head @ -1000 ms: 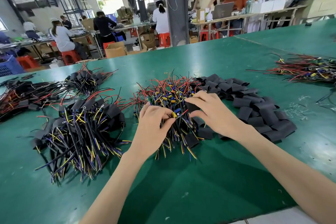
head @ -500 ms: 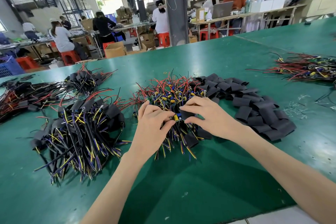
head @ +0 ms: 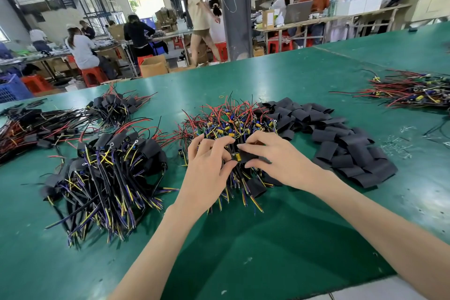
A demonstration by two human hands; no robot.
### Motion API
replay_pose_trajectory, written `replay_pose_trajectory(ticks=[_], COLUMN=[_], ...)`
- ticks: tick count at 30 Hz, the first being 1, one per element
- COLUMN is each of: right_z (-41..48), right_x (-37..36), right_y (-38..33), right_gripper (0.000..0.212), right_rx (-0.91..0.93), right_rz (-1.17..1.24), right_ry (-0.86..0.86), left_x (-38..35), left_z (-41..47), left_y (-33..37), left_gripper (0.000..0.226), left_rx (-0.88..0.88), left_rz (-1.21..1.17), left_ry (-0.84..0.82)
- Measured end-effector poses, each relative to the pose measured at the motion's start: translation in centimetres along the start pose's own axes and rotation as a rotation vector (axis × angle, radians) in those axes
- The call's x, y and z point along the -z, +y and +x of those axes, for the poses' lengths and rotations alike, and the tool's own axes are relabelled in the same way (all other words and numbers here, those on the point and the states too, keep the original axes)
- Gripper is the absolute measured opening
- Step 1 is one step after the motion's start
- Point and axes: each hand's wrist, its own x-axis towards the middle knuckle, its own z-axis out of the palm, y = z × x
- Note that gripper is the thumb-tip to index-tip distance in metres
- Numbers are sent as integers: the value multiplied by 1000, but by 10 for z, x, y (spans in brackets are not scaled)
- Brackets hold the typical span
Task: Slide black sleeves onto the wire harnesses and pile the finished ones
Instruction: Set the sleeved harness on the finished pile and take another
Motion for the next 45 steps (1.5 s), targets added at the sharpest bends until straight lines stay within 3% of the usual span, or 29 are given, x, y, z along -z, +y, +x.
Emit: replay_pose_trajectory(ticks=[11, 15, 19, 27, 30, 34, 45], right_z=[-1, 1, 0, -1, -1, -3, -3], right_x=[-4, -3, 0, 4, 3, 1, -7], right_y=[-3, -4, -6, -5, -5, -8, -16], right_gripper=[39, 38, 38, 37, 37, 37, 36], right_rx=[116, 76, 34, 11, 4, 31, 32], right_rz=[-134, -131, -115, -50, -23, -57, -138], right_ry=[20, 57, 69, 18, 3, -29, -102], left_x=[0, 5, 10, 17, 17, 11, -1], left_z=[-1, 1, 4, 7, 7, 5, 0], left_y=[3, 2, 3, 2, 1, -1, -3], left_gripper=[39, 22, 43, 24, 26, 13, 30], left_rx=[29, 141, 213, 271, 273, 244, 173], left_rz=[-47, -173, -269, -294, -271, -214, -181], left_ry=[-36, -2, -42, -110, -137, -133, -100])
